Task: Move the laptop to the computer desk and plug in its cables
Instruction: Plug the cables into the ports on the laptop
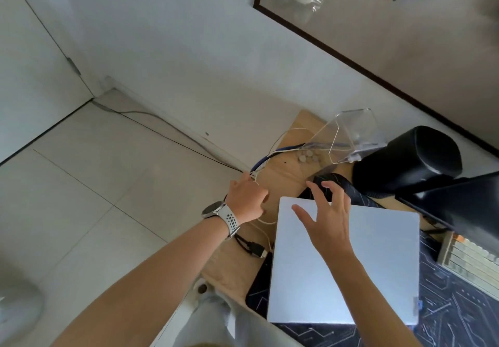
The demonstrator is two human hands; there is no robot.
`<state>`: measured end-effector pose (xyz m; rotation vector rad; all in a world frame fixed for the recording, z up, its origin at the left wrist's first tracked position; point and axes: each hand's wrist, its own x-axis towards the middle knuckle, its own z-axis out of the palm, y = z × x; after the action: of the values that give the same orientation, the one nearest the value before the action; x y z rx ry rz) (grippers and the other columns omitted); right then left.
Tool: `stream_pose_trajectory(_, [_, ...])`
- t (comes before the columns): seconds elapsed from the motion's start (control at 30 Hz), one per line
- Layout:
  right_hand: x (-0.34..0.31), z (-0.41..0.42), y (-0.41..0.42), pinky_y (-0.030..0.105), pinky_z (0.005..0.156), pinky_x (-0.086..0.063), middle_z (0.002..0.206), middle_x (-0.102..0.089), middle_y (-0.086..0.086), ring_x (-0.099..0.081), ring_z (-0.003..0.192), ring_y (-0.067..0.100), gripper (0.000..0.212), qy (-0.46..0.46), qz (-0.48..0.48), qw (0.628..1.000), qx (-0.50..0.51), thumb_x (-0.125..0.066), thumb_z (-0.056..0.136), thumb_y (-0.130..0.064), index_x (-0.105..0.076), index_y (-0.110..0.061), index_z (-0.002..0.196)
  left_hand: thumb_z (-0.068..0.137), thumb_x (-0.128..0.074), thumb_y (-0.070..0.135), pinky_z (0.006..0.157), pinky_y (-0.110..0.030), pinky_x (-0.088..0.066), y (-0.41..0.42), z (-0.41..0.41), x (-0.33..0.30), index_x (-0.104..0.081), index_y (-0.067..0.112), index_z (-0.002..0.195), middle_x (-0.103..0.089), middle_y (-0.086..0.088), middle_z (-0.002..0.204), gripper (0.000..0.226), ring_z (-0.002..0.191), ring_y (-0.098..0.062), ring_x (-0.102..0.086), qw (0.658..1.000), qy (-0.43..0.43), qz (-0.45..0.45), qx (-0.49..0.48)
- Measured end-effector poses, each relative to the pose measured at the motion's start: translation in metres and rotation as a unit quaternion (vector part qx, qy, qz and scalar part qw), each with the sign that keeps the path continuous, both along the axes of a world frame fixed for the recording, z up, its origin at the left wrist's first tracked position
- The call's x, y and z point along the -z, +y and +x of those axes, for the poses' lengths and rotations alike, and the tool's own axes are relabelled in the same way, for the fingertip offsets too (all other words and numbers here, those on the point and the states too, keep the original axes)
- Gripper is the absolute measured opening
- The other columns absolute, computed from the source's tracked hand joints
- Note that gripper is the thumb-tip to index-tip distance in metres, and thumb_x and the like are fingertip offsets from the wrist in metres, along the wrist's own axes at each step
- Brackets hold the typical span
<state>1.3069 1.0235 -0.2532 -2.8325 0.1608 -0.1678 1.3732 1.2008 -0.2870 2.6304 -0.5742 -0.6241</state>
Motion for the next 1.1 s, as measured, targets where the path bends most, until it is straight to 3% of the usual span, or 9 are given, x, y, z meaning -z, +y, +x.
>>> stream_pose_trajectory(0.1, [0.007, -0.001, 0.002, 0.051, 0.095, -0.042, 0.134, -0.045, 0.016, -0.038, 0.123, 0.035, 0.052, 0.015, 0.023, 1.000, 0.015, -0.071, 0.079, -0.037, -0.059, -0.015, 0.123, 0.084, -0.053, 0.008, 0.097, -0.045, -0.035, -0.012, -0.003, 0.006, -0.058, 0.014, 0.076, -0.055, 0.000, 0.079, 0.011, 0.116, -0.027, -0.038, 0.999, 0.031, 0.023, 0.034])
stream_pose_trajectory(0.17, [0.010, -0.001, 0.001, 0.050, 0.095, -0.043, 0.133, -0.045, 0.016, -0.040, 0.122, 0.035, 0.050, 0.019, 0.022, 0.999, 0.020, -0.072, 0.078, -0.036, -0.060, -0.015, 0.122, 0.084, -0.050, 0.005, 0.101, -0.047, -0.031, -0.019, -0.006, 0.010, -0.041, 0.017, 0.060, -0.046, 0.001, 0.072, 0.028, 0.114, -0.028, -0.041, 0.998, 0.034, 0.025, 0.048])
stream_pose_trajectory(0.4, [0.017, -0.004, -0.002, 0.048, 0.094, -0.045, 0.131, -0.044, 0.011, -0.039, 0.121, 0.030, 0.046, 0.036, 0.025, 0.999, 0.021, -0.071, 0.078, -0.039, -0.062, -0.019, 0.118, 0.089, -0.049, 0.018, 0.082, -0.036, -0.036, -0.030, -0.007, 0.033, -0.043, 0.018, 0.065, -0.048, 0.001, 0.072, 0.025, 0.077, -0.019, -0.049, 0.996, -0.032, 0.001, 0.086])
stream_pose_trajectory(0.57, [0.018, -0.003, -0.001, 0.051, 0.095, -0.044, 0.129, -0.045, 0.012, -0.040, 0.118, 0.030, 0.048, 0.041, 0.026, 0.998, 0.029, -0.061, 0.079, -0.048, -0.063, -0.018, 0.116, 0.090, -0.049, 0.021, 0.082, -0.036, -0.031, -0.031, -0.005, 0.031, -0.031, 0.021, 0.056, -0.045, 0.003, 0.069, 0.038, 0.088, -0.020, -0.052, 0.990, -0.081, -0.005, 0.112])
stream_pose_trajectory(0.63, [0.018, -0.001, 0.000, 0.052, 0.094, -0.045, 0.130, -0.045, 0.011, -0.040, 0.119, 0.029, 0.050, 0.046, 0.029, 0.998, 0.033, -0.058, 0.078, -0.050, -0.062, -0.019, 0.116, 0.089, -0.050, 0.020, 0.087, -0.038, -0.032, -0.028, -0.004, 0.031, -0.039, 0.019, 0.058, -0.053, 0.002, 0.072, 0.033, 0.092, -0.022, -0.055, 0.991, -0.069, -0.013, 0.112])
stream_pose_trajectory(0.77, [0.017, 0.000, 0.001, 0.051, 0.093, -0.046, 0.130, -0.046, 0.012, -0.040, 0.118, 0.029, 0.050, 0.045, 0.030, 0.998, 0.035, -0.060, 0.078, -0.049, -0.062, -0.017, 0.116, 0.088, -0.049, 0.016, 0.095, -0.041, -0.037, -0.019, -0.001, 0.030, -0.041, 0.019, 0.060, -0.052, 0.001, 0.068, 0.029, 0.087, -0.021, -0.054, 0.995, -0.045, -0.052, 0.067])
stream_pose_trajectory(0.93, [0.015, 0.003, 0.003, 0.050, 0.094, -0.045, 0.130, -0.047, 0.012, -0.042, 0.118, 0.030, 0.050, 0.046, 0.032, 0.998, 0.034, -0.062, 0.077, -0.049, -0.063, -0.017, 0.115, 0.088, -0.059, 0.026, 0.073, -0.027, -0.042, -0.003, 0.000, 0.019, -0.062, 0.015, 0.073, -0.047, 0.010, 0.060, 0.019, 0.077, -0.011, -0.051, 0.985, -0.034, -0.167, -0.008])
stream_pose_trajectory(1.03, [0.014, 0.002, 0.003, 0.049, 0.094, -0.044, 0.129, -0.048, 0.012, -0.044, 0.117, 0.031, 0.051, 0.044, 0.037, 0.998, 0.035, -0.060, 0.077, -0.050, -0.064, -0.016, 0.114, 0.085, -0.065, 0.020, 0.061, -0.018, -0.042, 0.007, -0.002, 0.005, -0.061, 0.020, 0.068, -0.056, 0.010, 0.056, 0.018, 0.053, -0.002, -0.050, 0.957, 0.059, -0.272, -0.085])
stream_pose_trajectory(1.1, [0.012, 0.001, 0.002, 0.048, 0.096, -0.041, 0.129, -0.048, 0.012, -0.043, 0.118, 0.031, 0.048, 0.046, 0.045, 0.997, 0.035, -0.064, 0.078, -0.047, -0.064, -0.016, 0.115, 0.087, -0.064, 0.018, 0.065, -0.022, -0.047, 0.012, -0.002, -0.007, -0.063, 0.015, 0.074, -0.065, 0.000, 0.067, 0.013, 0.063, -0.009, -0.060, 0.923, 0.125, -0.331, -0.150])
